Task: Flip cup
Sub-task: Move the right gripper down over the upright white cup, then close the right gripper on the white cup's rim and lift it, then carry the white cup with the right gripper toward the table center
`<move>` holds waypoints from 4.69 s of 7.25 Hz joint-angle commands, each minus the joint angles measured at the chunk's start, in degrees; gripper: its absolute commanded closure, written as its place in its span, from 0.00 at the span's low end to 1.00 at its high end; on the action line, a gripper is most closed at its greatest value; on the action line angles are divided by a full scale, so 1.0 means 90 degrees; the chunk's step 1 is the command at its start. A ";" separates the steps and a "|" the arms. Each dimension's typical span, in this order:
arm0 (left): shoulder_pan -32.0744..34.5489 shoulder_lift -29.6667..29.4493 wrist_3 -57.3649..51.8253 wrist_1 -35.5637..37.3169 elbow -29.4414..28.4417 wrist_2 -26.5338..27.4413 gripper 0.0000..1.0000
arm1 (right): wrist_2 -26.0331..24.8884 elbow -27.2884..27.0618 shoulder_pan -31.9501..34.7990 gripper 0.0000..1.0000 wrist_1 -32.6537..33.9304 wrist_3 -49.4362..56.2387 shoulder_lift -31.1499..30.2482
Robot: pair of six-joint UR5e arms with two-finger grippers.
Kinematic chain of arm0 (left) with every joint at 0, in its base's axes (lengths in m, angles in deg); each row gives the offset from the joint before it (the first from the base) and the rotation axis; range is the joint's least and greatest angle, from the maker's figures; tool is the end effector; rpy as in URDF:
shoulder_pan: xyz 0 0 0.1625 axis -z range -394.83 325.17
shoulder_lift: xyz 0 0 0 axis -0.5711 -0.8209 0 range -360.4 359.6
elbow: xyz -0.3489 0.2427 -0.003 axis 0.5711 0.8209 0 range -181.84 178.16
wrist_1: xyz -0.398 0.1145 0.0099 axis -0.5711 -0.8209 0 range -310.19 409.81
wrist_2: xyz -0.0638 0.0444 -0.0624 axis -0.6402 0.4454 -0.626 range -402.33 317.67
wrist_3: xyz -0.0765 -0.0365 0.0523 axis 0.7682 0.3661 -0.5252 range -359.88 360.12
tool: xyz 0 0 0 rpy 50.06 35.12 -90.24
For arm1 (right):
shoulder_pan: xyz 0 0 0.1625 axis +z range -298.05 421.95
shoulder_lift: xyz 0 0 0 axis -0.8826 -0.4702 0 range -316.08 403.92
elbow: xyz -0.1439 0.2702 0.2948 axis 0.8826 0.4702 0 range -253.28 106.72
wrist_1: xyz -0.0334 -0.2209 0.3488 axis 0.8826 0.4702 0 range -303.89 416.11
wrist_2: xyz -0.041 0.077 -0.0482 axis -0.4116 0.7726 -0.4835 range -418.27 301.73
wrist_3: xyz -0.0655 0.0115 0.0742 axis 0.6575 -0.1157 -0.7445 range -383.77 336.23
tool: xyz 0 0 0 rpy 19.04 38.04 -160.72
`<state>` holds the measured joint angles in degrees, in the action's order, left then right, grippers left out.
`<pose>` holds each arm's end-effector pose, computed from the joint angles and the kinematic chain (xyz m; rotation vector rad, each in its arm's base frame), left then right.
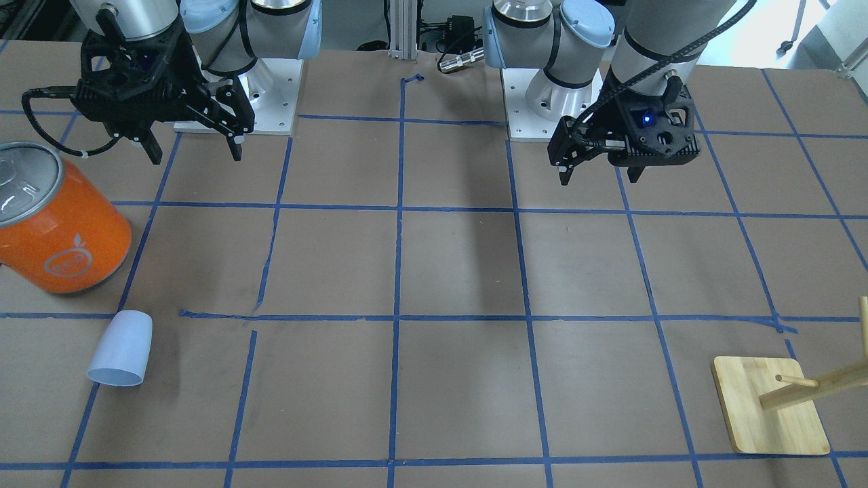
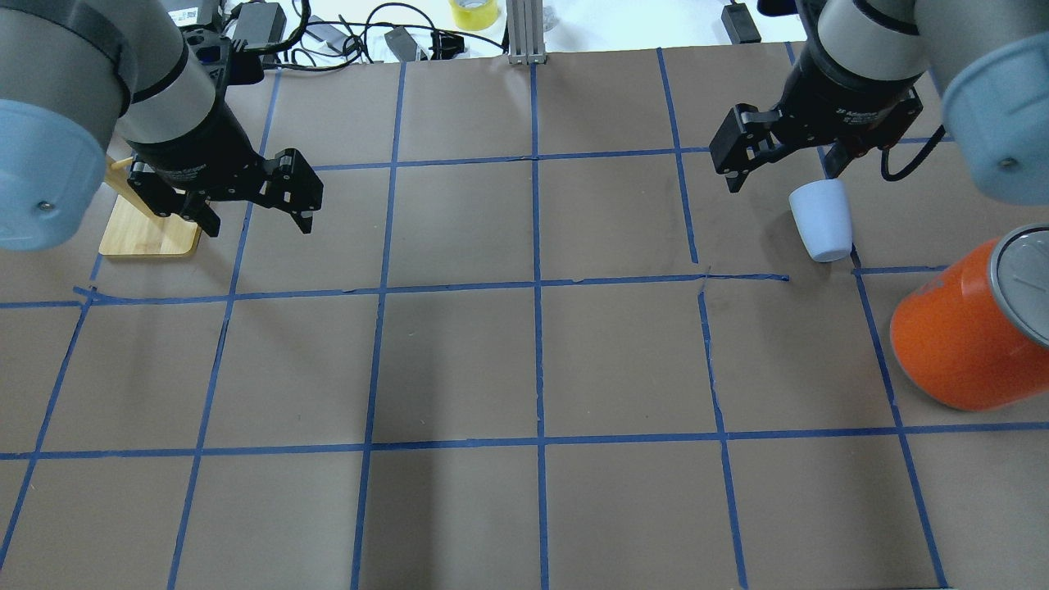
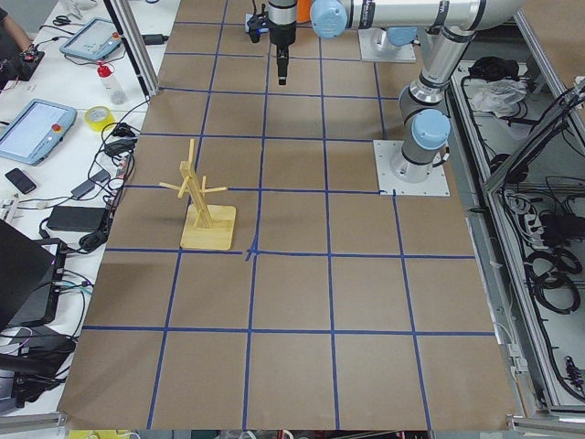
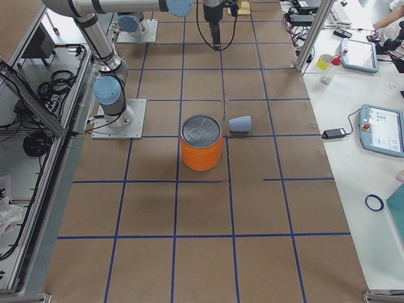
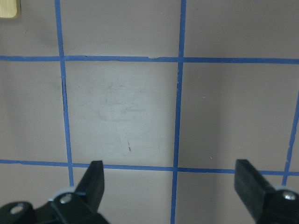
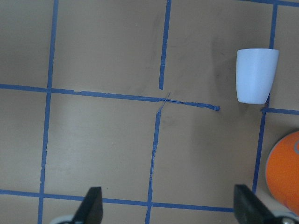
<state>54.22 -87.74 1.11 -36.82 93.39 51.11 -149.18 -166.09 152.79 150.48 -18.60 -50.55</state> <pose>-0.1195 -0.4752 0.4714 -0.0531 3.0810 -0.0217 0.1385 -0.4665 0.5089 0.1619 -3.1133 0.1630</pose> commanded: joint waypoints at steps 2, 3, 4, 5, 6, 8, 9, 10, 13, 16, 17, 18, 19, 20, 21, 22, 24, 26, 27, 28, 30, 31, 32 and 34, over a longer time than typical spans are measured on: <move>-0.0001 0.0007 -0.0042 -0.0033 -0.0063 0.0017 0.00 | -0.0084 -0.0019 -0.0005 0.00 0.0032 0.0041 0.0057; -0.0001 0.0026 -0.0061 -0.0004 -0.0083 0.0017 0.00 | -0.0084 -0.0019 -0.0044 0.00 -0.0055 0.0041 0.0048; -0.0001 0.0036 -0.0062 -0.0003 -0.0083 0.0017 0.00 | -0.0017 -0.0019 -0.0015 0.00 0.0012 -0.0026 0.0057; -0.0001 0.0056 -0.0062 0.0026 -0.0045 0.0008 0.00 | 0.0032 -0.0039 -0.0015 0.00 0.0022 0.0012 0.0135; -0.0001 0.0065 -0.0042 0.0026 -0.0015 -0.0002 0.00 | -0.0083 -0.0116 -0.0073 0.00 0.0042 -0.0065 0.0319; 0.0009 0.0056 -0.0003 0.0016 0.0005 -0.0012 0.00 | -0.0036 -0.0166 -0.0724 0.00 0.0419 0.0021 0.0932; 0.0009 0.0056 0.0007 0.0026 0.0005 -0.0022 0.00 | -0.0074 -0.0205 -0.0941 0.00 0.1264 0.0070 0.1381; 0.0009 0.0056 -0.0013 0.0016 0.0005 -0.0022 0.00 | -0.0597 -0.0215 -0.0982 0.00 0.1978 0.0129 0.1830; 0.0009 0.0056 -0.0081 0.0016 0.0005 -0.0012 0.00 | -0.0748 -0.0224 -0.1479 0.00 0.2852 0.0820 0.2682; -0.0001 0.0056 -0.0081 0.0016 0.0005 -0.0012 0.00 | -0.0408 -0.0234 -0.1724 0.00 0.3156 0.1007 0.3123; -0.0001 0.0056 -0.0081 0.0016 0.0005 -0.0012 0.00 | -0.0407 -0.0292 -0.1724 0.00 0.3350 0.1027 0.3259; -0.0001 0.0056 -0.0081 0.0016 0.0005 -0.0012 0.00 | -0.0387 -0.0390 -0.1724 0.00 0.3700 0.1028 0.3328; -0.0001 0.0056 -0.0081 0.0006 0.0005 -0.0012 0.00 | -0.0329 -0.0584 -0.1734 0.00 0.3994 0.1057 0.3435; -0.0001 0.0056 -0.0081 0.0006 0.0005 -0.0002 0.00 | -0.0338 -0.0654 -0.1802 0.00 0.4287 0.1154 0.3562; -0.0001 0.0056 -0.0081 0.0006 0.0005 -0.0002 0.00 | -0.0309 -0.0664 -0.1851 0.00 0.4338 0.1241 0.3631; -0.0001 0.0056 -0.0081 0.0006 0.0014 -0.0002 0.00 | -0.0232 -0.0664 -0.1851 0.00 0.4377 0.1252 0.3757; 0.0009 0.0056 -0.0081 0.0006 0.0014 -0.0002 0.00 | -0.0221 -0.0645 -0.1851 0.00 0.4747 0.1242 0.3983; 0.0009 0.0085 -0.0081 0.0016 0.0150 -0.0002 0.00 | -0.0289 -0.0625 -0.1851 0.00 0.4729 0.1310 0.3974; -0.0001 0.0095 -0.0081 0.0026 0.0151 -0.0002 0.00 | -0.0289 -0.0635 -0.1851 0.00 0.4720 0.1311 0.3954; -0.0001 0.0105 -0.0081 0.0026 0.0151 -0.0002 0.00 | -0.0241 -0.0664 -0.1851 0.17 0.4661 0.1311 0.3964; -0.0001 0.0105 -0.0081 0.0045 0.0141 -0.0002 0.00 | -0.0173 -0.0684 -0.1851 0.53 0.4622 0.1272 0.3915; -0.0011 0.0105 -0.0081 0.0065 0.0141 -0.0002 0.00 | -0.0124 -0.0597 -0.1822 0.67 0.4274 0.1262 0.3673; -0.0011 0.0105 -0.0091 0.0181 0.0103 -0.0012 0.00 | -0.0017 -0.0489 -0.1706 0.74 0.3787 0.1281 0.3216; -0.0020 0.0105 -0.0139 0.0484 0.0073 -0.0002 0.00 | 0.0131 -0.0352 -0.0744 0.86 0.3762 0.1485 0.2735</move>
<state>54.10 -86.79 0.19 -33.59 94.16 51.07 -148.54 -169.97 141.05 184.98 -6.34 -23.54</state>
